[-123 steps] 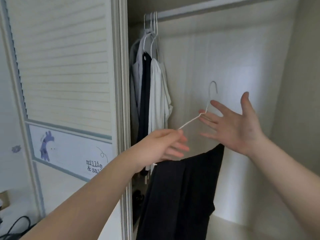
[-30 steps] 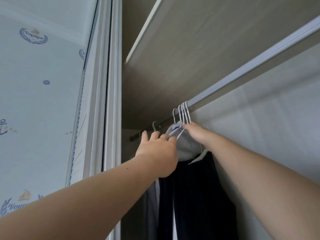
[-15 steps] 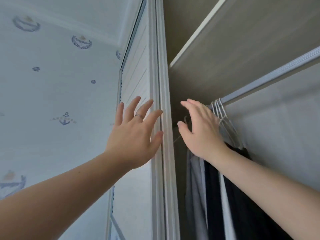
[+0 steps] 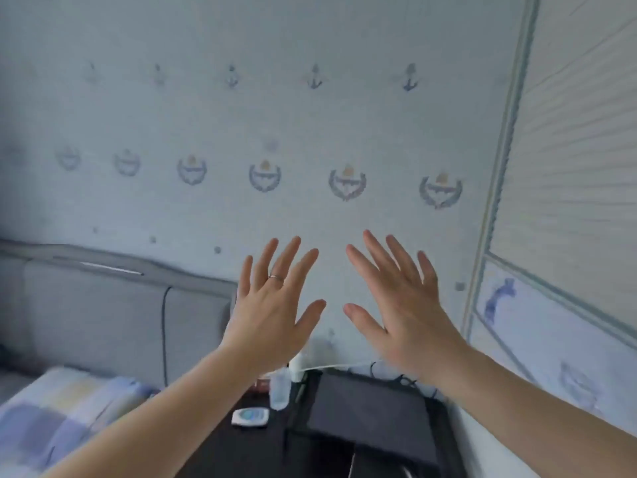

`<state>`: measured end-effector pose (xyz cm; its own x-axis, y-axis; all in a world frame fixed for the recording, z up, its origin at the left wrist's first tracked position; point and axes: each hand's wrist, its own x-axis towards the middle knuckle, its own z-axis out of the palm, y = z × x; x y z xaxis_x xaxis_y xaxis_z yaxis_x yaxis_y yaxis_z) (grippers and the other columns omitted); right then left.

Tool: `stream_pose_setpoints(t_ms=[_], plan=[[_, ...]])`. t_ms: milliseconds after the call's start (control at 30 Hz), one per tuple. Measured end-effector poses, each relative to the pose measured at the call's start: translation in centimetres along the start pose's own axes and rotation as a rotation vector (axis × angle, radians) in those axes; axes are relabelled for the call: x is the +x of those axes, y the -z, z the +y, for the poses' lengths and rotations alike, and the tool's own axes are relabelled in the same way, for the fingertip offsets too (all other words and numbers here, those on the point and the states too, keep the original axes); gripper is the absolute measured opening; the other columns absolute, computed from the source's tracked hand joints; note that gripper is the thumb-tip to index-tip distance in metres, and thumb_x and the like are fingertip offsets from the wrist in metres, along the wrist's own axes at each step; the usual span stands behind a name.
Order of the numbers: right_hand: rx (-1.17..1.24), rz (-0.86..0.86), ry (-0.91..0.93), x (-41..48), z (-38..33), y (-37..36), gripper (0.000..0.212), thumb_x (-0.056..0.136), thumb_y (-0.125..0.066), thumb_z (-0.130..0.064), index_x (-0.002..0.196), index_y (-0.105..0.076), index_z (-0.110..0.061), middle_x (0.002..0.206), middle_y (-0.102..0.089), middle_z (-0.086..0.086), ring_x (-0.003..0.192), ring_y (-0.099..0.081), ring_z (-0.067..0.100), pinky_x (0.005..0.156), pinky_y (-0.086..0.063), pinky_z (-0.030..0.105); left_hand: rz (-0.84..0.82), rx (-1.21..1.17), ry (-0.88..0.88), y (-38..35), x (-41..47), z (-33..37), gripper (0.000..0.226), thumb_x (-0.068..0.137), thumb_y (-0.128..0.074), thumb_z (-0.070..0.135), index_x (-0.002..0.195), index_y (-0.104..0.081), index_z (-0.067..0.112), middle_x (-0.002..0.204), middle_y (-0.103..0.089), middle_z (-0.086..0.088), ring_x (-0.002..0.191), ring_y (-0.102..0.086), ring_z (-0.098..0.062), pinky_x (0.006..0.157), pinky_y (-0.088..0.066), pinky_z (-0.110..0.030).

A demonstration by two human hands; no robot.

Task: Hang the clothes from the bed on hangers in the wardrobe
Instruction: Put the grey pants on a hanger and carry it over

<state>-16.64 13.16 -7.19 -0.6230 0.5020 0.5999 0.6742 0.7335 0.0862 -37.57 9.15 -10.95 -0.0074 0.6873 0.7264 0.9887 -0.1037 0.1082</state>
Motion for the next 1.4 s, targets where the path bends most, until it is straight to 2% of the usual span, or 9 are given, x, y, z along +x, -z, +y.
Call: stream_pose_setpoints(t_ms=[200, 267, 367, 533, 733, 867, 1033, 1167, 1400], plan=[[0.284, -0.232, 0.115, -2.1, -16.6, -11.9, 0.068, 0.090, -0.014, -0.065, 0.152, 0.003, -0.042, 0.162, 0.013, -0.016, 0.148, 0.019, 0.012, 0.119, 0.007, 0.052, -0.193, 0.136, 0.386, 2.4, -20.3, -12.5, 0.074, 0.092, -0.022, 0.069, 0.158, -0.007, 0.038, 0.168, 0.003, 0.009, 0.153, 0.014, -0.021, 0.123, 0.003, -0.053], [0.360, -0.298, 0.148, -2.9, -21.5, -15.1, 0.067, 0.091, -0.016, -0.064, 0.152, 0.002, -0.042, 0.162, 0.011, -0.017, 0.149, 0.017, 0.013, 0.119, 0.007, 0.052, -0.242, 0.166, 0.507, 3.7, -26.4, -15.0, 0.075, 0.093, -0.022, 0.069, 0.159, -0.010, 0.036, 0.167, 0.002, 0.009, 0.154, 0.014, -0.021, 0.123, 0.002, -0.054], [0.433, -0.406, 0.212, -3.8, -28.4, -19.4, 0.067, 0.091, -0.014, -0.066, 0.151, 0.004, -0.043, 0.162, 0.012, -0.017, 0.148, 0.017, 0.012, 0.119, 0.007, 0.052, -0.313, 0.229, 0.695, 5.6, -34.5, -18.0, 0.077, 0.091, -0.014, 0.072, 0.159, -0.003, 0.036, 0.167, 0.009, 0.010, 0.151, 0.023, -0.019, 0.122, 0.010, -0.052], [0.515, -0.583, 0.362, -4.7, -38.5, -25.3, 0.069, 0.093, -0.018, -0.064, 0.152, 0.010, -0.043, 0.160, 0.018, -0.017, 0.147, 0.020, 0.012, 0.118, 0.010, 0.051, -0.363, 0.283, 1.004, 8.1, -43.8, -22.1, 0.081, 0.087, -0.011, 0.076, 0.158, 0.001, 0.041, 0.167, 0.009, 0.010, 0.149, 0.028, -0.016, 0.121, 0.014, -0.050], [0.594, -0.765, 0.534, -3.6, -48.0, -32.4, 0.074, 0.083, -0.006, -0.072, 0.149, 0.015, -0.046, 0.159, 0.022, -0.020, 0.146, 0.023, 0.011, 0.117, 0.013, 0.048, -0.454, 0.364, 1.296, 9.5, -50.9, -27.3, 0.085, 0.082, -0.002, 0.080, 0.157, 0.008, 0.042, 0.166, 0.015, 0.010, 0.149, 0.029, -0.017, 0.120, 0.016, -0.048], [0.599, -0.874, 0.620, -0.7, -52.9, -37.3, 0.074, 0.087, -0.011, -0.073, 0.150, 0.013, -0.045, 0.159, 0.020, -0.019, 0.148, 0.020, 0.012, 0.118, 0.011, 0.050, -0.464, 0.357, 1.514, 10.1, -54.3, -30.8, 0.088, 0.080, -0.003, 0.080, 0.158, 0.000, 0.039, 0.167, 0.008, 0.009, 0.151, 0.021, -0.019, 0.121, 0.012, -0.049], [0.566, -0.966, 0.748, 2.9, -58.1, -42.1, 0.083, 0.074, 0.002, -0.075, 0.151, 0.012, -0.044, 0.160, 0.019, -0.018, 0.148, 0.019, 0.014, 0.118, 0.010, 0.051, -0.475, 0.369, 1.729, 11.1, -56.4, -34.7, 0.091, 0.078, 0.000, 0.079, 0.158, 0.000, 0.038, 0.167, 0.007, 0.008, 0.152, 0.018, -0.019, 0.122, 0.007, -0.049], [0.524, -1.018, 0.833, 4.7, -62.1, -44.9, 0.073, 0.089, -0.014, -0.070, 0.153, 0.009, -0.042, 0.162, 0.014, -0.015, 0.149, 0.016, 0.016, 0.118, 0.009, 0.051, -0.446, 0.356, 1.845, 11.6, -57.6, -37.2, 0.074, 0.097, -0.025, 0.068, 0.159, -0.003, 0.034, 0.168, 0.003, 0.005, 0.153, 0.014, -0.023, 0.123, 0.002, -0.051], [0.475, -1.090, 0.827, 6.4, -67.7, -48.7, 0.067, 0.098, -0.025, -0.061, 0.154, 0.006, -0.041, 0.162, 0.011, -0.014, 0.149, 0.012, 0.016, 0.118, 0.007, 0.050, -0.419, 0.292, 1.927, 11.9, -60.6, -43.2, 0.071, 0.099, -0.027, 0.065, 0.159, -0.008, 0.033, 0.168, -0.002, 0.004, 0.153, 0.009, -0.024, 0.123, -0.002, -0.050]])
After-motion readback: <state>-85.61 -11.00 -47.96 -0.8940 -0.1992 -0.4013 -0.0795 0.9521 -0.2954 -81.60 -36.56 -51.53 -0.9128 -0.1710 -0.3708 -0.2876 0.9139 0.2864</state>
